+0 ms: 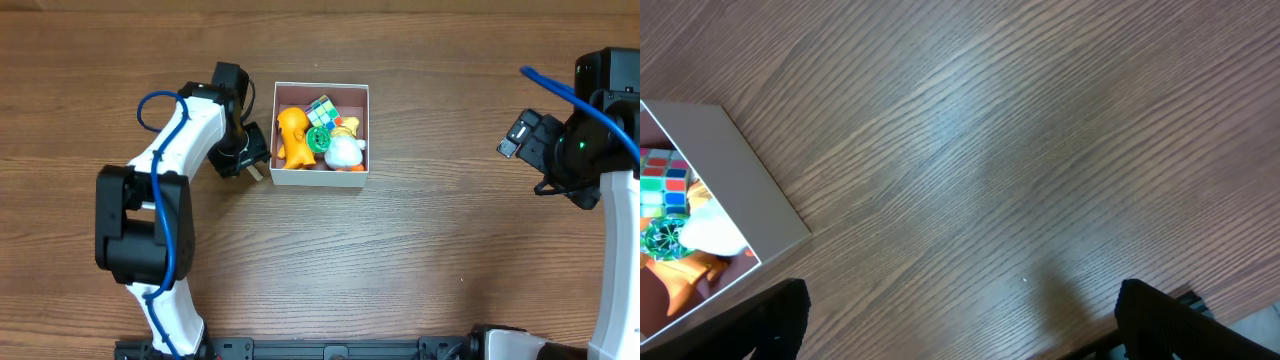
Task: Pack container
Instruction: 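Grasp the rattle drum handle with the left gripper and lift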
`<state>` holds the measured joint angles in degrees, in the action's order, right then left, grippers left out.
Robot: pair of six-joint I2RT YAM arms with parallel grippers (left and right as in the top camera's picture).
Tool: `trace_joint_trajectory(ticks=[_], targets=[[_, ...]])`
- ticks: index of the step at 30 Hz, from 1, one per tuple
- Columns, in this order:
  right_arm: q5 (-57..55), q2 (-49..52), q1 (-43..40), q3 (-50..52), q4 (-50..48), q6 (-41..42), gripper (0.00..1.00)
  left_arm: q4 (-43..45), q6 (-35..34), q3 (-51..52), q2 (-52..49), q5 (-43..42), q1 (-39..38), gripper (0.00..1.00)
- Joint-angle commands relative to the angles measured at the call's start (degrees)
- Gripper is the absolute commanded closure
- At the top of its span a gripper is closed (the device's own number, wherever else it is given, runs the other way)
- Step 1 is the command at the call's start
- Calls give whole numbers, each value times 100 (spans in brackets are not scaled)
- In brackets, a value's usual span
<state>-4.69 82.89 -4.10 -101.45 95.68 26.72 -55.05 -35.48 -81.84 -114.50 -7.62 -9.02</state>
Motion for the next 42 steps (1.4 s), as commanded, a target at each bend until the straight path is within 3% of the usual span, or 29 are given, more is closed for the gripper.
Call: trace_joint_trajectory(ticks=[1,5,10,22,26,28,33,39,42], targets=[[-22,17,-15,-9,-28,-11,0,107,-612,13,-247,-144,-33,43],[-22,17,-15,-9,-39,-11,0,160,-841,13,-358,-120,-33,48],[-22,17,-15,-9,-42,-11,0,162,-868,15,-363,157,-33,60],[-22,17,-15,-9,24,-11,0,46,-688,15,-651,529,-33,59],[-22,17,-15,-9,28,-11,0,48,-684,7,-708,520,-31,71],[-22,17,-15,-9,26,-11,0,31,-474,-44,-678,457,-26,80],[-22,17,-15,-9,22,-11,0,-575,144,-570,-560,485,50,80],[-22,17,-15,-9,17,-11,0,-1655,883,-1862,-11,728,66,89],[-22,17,-15,-9,17,-11,0,-1985,1045,-2317,553,1126,-52,82]])
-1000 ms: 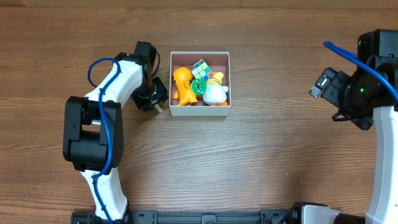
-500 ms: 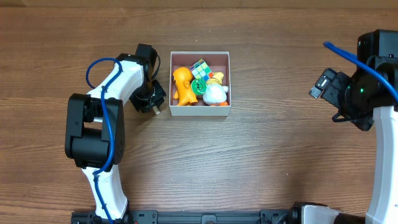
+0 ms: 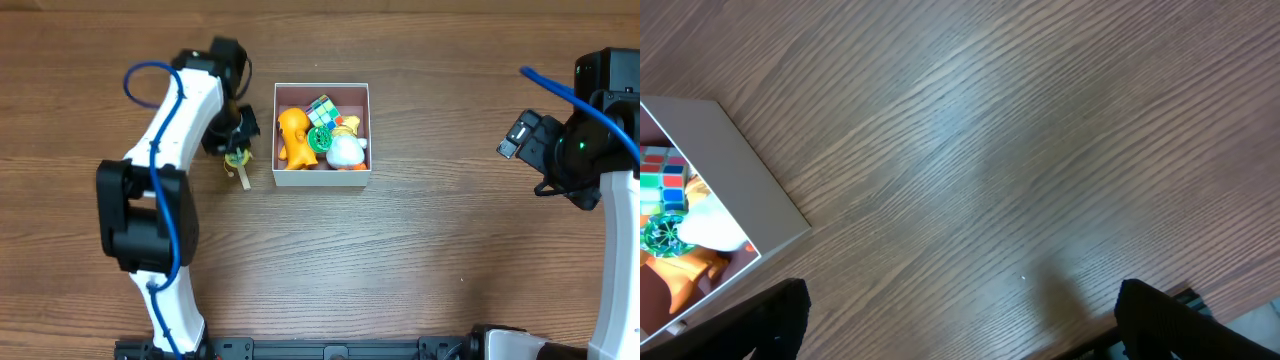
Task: Pack container
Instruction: 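Grasp the rattle drum handle with the left gripper and lift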
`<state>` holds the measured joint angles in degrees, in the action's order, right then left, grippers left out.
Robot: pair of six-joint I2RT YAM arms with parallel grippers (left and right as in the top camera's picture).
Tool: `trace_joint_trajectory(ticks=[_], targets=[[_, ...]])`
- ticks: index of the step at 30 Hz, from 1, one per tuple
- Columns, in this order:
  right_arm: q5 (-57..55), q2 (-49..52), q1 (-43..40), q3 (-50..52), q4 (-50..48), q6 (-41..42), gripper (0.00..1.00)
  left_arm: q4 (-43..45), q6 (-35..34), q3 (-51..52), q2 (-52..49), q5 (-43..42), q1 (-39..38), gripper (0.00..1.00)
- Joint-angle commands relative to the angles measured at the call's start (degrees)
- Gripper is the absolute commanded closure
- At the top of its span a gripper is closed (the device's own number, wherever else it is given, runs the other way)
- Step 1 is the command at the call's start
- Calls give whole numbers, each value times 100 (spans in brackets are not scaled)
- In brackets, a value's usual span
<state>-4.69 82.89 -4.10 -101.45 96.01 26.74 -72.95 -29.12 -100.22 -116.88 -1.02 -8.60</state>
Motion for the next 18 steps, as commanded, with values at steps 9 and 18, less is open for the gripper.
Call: trace_joint_trajectory(ticks=[9,18], targets=[[-22,17,-15,-9,-28,-13,0,291,365,614,658,439,-107,38],[-24,17,-15,-9,-55,-13,0,1069,501,1488,101,96,-107,45]])
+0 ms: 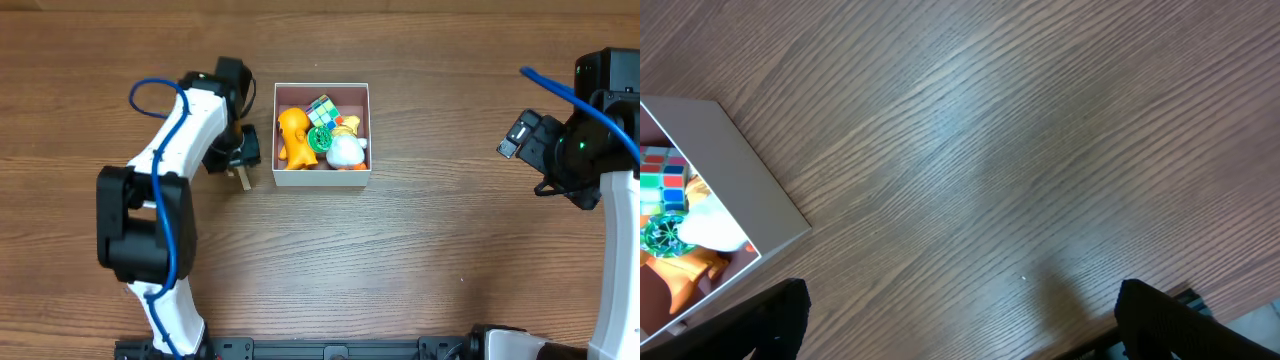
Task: Pack container
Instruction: 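Grasp the rattle drum handle with the left gripper and lift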
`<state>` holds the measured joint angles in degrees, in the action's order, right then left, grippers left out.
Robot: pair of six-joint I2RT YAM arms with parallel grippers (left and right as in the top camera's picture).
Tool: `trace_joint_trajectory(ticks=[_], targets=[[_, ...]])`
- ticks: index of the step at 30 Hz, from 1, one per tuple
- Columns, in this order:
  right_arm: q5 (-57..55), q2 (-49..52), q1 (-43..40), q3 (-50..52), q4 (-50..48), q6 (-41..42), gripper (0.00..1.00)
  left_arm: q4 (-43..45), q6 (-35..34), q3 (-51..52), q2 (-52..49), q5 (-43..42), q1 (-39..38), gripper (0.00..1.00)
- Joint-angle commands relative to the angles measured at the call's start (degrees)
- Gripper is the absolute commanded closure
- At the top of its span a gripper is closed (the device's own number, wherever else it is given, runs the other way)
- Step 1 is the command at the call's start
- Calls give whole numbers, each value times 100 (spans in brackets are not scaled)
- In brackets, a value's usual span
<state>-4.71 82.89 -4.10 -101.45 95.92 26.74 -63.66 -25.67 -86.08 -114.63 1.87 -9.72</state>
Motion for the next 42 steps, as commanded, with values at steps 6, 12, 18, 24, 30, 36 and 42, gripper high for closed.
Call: trace_joint_trajectory(ticks=[6,12,18,24,30,36,42], targets=[[-22,17,-15,-9,-46,-13,0,442,216,181,-308,-190,2,53],[-22,17,-15,-9,-101,-15,0,874,210,664,-326,-195,2,54],[-22,17,-15,-9,-127,-13,0,1064,212,946,-326,-192,4,55],[-22,17,-15,-9,-118,-13,0,1106,212,949,-326,-192,-2,64],[-22,17,-15,-9,-109,-15,0,1126,208,953,-326,-190,-4,73],[-22,17,-15,-9,-103,-15,0,1117,188,953,-326,-195,-4,96],[-20,17,-15,-9,-103,-13,0,1029,223,938,-299,-192,-2,96]])
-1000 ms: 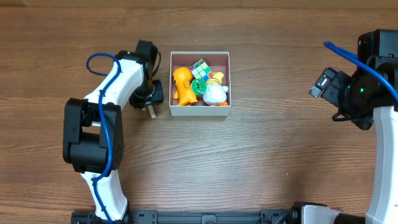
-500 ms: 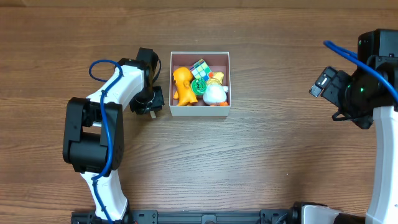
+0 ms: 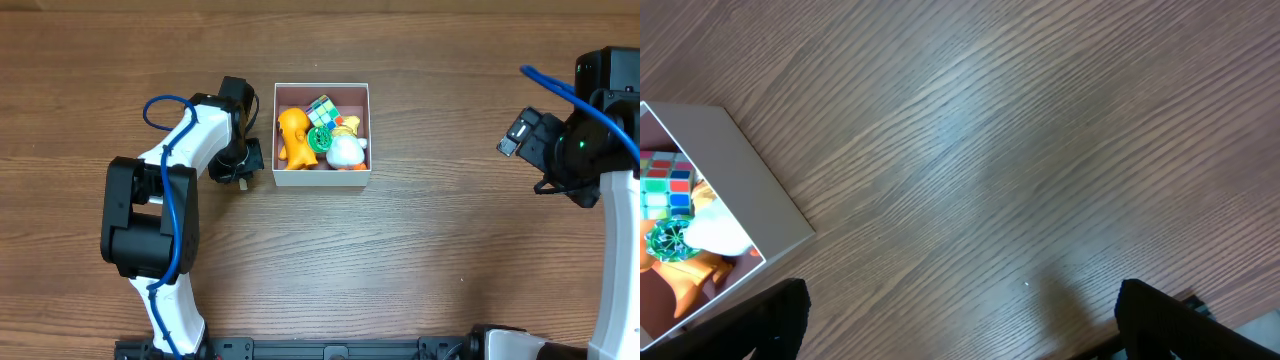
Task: Pack container
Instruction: 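Grasp the rattle drum handle with the left gripper and lift, then place the yellow rattle drum into the box and release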
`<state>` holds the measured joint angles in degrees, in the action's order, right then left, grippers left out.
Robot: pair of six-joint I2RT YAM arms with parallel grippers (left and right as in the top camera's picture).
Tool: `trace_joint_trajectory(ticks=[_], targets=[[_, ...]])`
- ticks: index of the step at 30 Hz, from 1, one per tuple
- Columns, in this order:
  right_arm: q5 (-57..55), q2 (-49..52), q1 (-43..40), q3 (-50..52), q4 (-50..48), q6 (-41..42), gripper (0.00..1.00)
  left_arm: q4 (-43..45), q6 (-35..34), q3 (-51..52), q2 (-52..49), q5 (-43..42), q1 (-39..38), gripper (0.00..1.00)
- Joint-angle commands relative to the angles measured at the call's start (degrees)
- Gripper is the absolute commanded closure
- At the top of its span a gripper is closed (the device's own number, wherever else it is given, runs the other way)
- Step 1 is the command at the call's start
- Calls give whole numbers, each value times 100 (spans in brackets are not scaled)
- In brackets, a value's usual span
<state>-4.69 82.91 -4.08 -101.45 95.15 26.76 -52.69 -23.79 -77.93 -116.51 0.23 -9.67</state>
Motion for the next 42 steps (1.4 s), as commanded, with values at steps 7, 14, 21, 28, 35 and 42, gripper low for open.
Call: trace_joint_trajectory(ticks=[7,14,21,28,35,42], targets=[[-22,15,-17,-9,-33,-15,0,-623,372,-413,492,-20,-7,96],[-22,15,-17,-9,-37,-15,0,-1228,765,-1202,1399,-87,-85,96],[-24,15,-17,-9,-59,-15,0,-520,1001,-1298,1790,-439,-949,96],[-20,15,-17,-9,-50,-15,0,122,538,-1298,975,-420,-1528,90],[-17,11,-17,-9,-138,-136,0,-195,601,-1617,789,-922,-1499,9],[468,-365,-13,-22,-420,-710,0,-2103,654,-3189,2188,444,-1163,0]])
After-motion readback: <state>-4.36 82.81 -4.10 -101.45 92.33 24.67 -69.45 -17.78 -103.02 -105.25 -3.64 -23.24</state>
